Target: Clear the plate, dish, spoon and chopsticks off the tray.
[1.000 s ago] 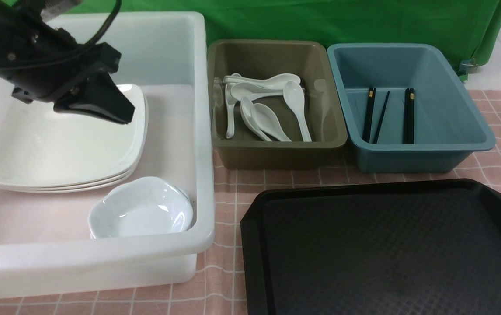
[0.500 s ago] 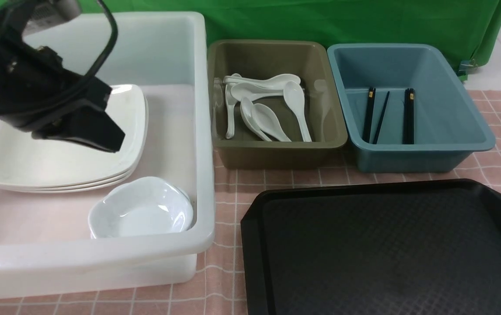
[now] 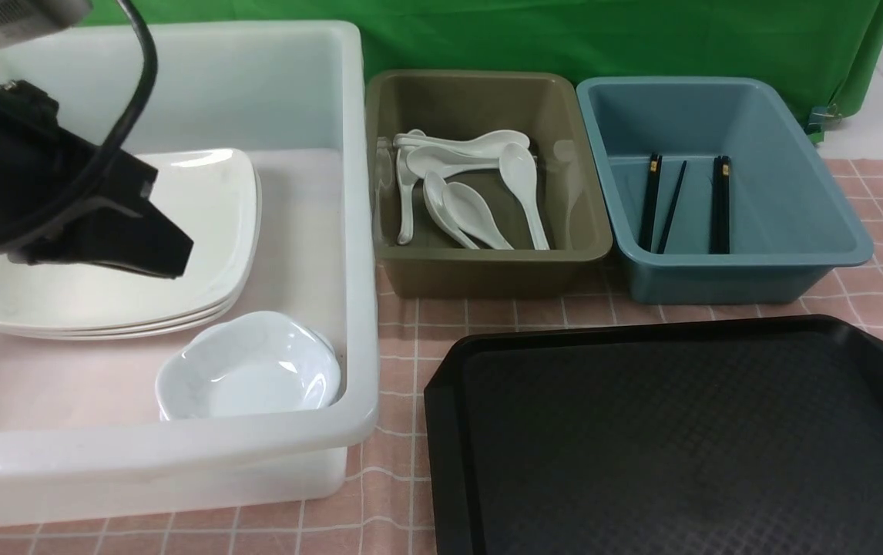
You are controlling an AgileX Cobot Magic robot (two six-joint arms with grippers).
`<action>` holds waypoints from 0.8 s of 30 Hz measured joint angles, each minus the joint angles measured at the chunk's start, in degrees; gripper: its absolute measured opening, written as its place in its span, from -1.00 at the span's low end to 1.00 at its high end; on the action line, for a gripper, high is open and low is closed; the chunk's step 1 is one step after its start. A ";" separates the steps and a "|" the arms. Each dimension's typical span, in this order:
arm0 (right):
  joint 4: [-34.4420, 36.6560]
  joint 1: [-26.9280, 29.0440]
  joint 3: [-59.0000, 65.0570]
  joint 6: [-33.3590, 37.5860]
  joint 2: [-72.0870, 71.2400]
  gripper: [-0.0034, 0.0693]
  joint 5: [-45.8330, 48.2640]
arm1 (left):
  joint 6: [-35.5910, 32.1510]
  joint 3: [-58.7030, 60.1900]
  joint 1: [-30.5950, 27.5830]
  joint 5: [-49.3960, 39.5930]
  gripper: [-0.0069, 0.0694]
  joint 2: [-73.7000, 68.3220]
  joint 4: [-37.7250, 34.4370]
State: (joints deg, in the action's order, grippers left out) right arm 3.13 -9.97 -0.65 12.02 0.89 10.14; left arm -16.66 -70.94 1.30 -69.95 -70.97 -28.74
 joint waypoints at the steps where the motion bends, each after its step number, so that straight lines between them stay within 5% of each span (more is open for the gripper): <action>1: 0.00 0.00 0.00 -0.31 0.00 -0.49 0.00 | -0.01 0.00 0.00 0.00 -0.83 0.00 0.00; 15: 0.00 0.32 0.00 -4.11 0.00 -0.41 0.01 | 0.08 0.00 0.00 0.50 -0.83 0.00 0.35; 24: -0.11 8.50 0.00 -4.24 0.00 -0.37 0.13 | 0.16 0.00 0.00 1.62 -0.83 0.00 0.01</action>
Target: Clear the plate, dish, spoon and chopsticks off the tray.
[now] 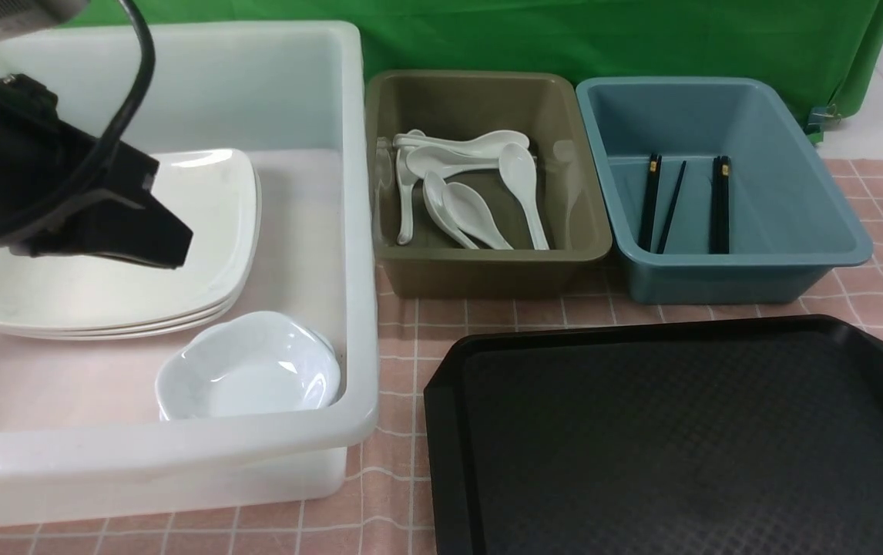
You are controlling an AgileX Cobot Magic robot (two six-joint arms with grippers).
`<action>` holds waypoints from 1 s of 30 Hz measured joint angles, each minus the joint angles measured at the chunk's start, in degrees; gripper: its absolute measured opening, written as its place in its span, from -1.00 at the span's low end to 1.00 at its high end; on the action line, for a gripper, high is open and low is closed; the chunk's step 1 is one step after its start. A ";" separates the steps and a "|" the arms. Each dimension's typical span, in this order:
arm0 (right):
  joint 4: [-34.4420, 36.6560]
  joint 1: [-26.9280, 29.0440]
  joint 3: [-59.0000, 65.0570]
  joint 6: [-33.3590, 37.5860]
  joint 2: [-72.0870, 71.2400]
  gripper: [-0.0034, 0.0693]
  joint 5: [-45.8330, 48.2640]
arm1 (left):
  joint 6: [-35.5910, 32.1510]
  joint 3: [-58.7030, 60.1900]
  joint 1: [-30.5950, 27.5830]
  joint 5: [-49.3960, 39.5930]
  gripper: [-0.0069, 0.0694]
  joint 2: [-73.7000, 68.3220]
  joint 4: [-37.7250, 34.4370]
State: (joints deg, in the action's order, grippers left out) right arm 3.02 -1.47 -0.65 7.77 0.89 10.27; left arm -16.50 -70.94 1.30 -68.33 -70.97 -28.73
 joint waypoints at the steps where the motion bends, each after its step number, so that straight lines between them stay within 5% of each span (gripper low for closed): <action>1: 0.00 0.88 0.00 0.00 0.00 -0.37 0.00 | 0.00 0.00 0.00 0.07 -0.83 0.00 -0.04; 14: -0.05 2.83 0.00 0.00 0.00 -0.34 0.00 | 0.00 0.46 0.15 -1.43 -0.83 5.02 0.07; 24: -0.05 2.90 0.00 0.00 0.00 -0.28 0.06 | -0.27 1.19 4.99 -1.02 -0.83 23.44 4.41; 30: -0.05 2.90 0.00 0.00 0.00 -0.25 0.06 | -0.04 13.27 5.18 15.00 -0.83 38.84 2.21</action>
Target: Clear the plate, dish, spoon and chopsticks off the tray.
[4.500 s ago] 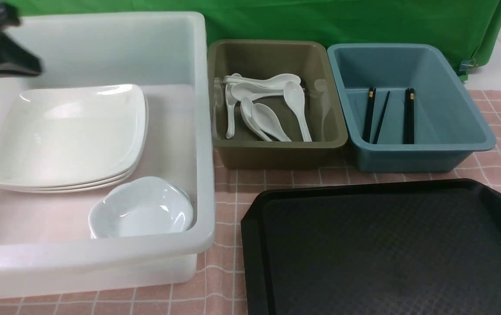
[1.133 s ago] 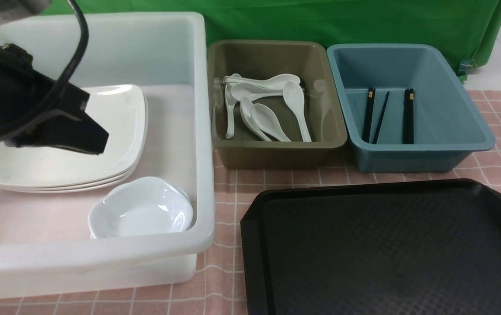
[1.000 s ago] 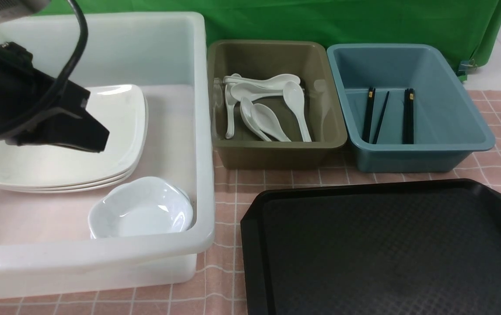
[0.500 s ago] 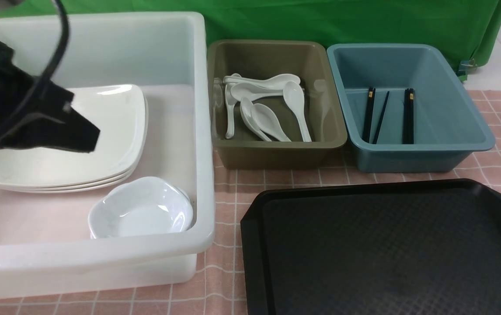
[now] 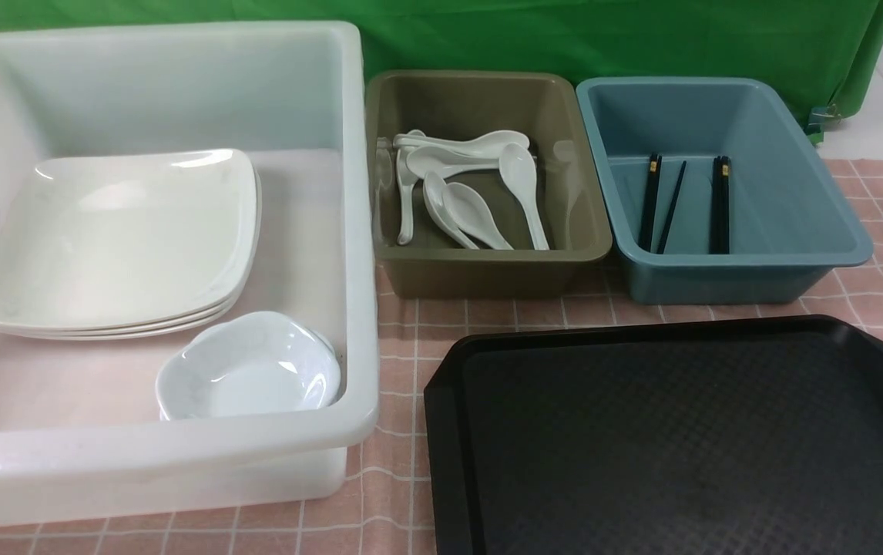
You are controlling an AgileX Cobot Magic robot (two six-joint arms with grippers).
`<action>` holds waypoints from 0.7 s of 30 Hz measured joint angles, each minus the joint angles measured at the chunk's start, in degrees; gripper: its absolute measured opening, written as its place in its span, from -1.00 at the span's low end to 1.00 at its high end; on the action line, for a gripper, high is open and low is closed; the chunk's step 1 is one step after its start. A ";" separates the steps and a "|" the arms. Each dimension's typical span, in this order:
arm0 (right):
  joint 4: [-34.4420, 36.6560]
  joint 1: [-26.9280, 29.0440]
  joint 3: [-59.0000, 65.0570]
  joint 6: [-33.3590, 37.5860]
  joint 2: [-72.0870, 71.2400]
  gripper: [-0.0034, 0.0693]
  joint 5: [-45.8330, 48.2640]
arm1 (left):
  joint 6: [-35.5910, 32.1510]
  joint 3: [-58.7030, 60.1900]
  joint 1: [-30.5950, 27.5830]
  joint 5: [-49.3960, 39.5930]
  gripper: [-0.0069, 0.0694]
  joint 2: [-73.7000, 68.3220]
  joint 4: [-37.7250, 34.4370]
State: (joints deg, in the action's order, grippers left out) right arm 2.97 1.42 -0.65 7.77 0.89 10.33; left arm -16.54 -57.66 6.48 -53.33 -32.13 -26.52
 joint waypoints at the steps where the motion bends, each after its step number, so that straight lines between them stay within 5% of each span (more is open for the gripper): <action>1: 0.00 0.00 0.00 0.00 0.00 -0.25 0.00 | -0.03 0.62 0.00 0.84 -0.83 0.52 -0.15; 6: 0.00 0.00 0.00 -0.05 0.00 -0.25 0.00 | 0.01 15.90 0.00 21.25 -0.83 11.41 -4.05; 21: 0.00 0.00 0.00 -0.05 0.00 -0.25 0.00 | -1.37 30.68 0.00 26.62 -0.83 14.23 4.73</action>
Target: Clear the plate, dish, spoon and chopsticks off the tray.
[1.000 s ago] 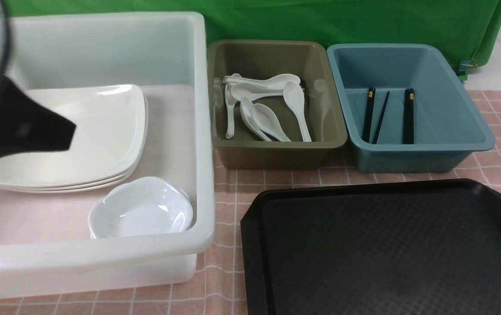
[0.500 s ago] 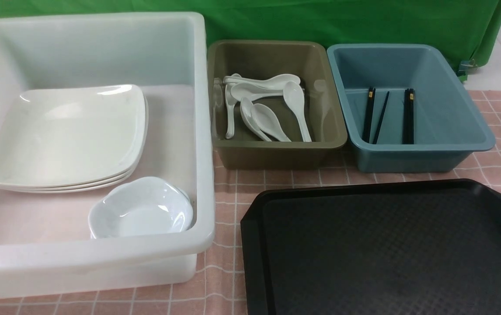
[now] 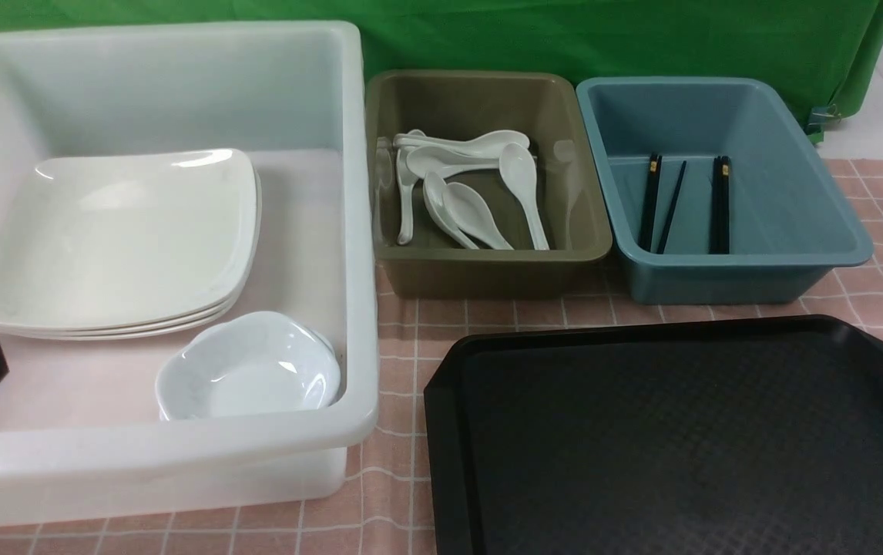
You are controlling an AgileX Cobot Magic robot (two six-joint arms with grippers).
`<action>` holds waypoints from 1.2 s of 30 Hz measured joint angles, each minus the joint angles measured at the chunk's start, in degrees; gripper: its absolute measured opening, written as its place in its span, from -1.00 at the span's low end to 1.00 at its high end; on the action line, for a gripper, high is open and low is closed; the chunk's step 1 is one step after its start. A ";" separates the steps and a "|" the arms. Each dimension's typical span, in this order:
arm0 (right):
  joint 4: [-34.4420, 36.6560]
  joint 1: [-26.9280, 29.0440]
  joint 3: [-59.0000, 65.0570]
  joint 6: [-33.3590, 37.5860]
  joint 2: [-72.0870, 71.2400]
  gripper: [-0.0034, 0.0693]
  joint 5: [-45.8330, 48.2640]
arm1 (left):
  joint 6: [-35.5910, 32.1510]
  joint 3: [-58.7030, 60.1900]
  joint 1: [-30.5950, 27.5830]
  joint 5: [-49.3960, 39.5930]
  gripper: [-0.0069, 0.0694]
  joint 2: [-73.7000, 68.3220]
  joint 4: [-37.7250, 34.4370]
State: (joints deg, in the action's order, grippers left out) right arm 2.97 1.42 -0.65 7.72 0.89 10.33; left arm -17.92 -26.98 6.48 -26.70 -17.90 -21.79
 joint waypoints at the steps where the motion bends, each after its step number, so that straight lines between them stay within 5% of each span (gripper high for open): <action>1: 0.00 0.00 0.00 0.00 0.00 -0.25 0.00 | 0.00 0.14 0.00 0.17 -0.83 0.00 0.15; 14: 0.00 0.00 0.00 0.00 0.00 -0.25 0.00 | 17.56 20.80 -5.16 17.11 -0.82 14.96 16.96; 36: 0.00 0.00 0.00 0.00 0.00 -0.25 0.00 | 19.51 27.36 -7.54 13.55 -0.82 17.92 18.01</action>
State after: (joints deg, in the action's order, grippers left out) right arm 2.97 1.42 -0.65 7.72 0.89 10.33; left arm 1.59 0.38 -1.06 -13.15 0.02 -3.78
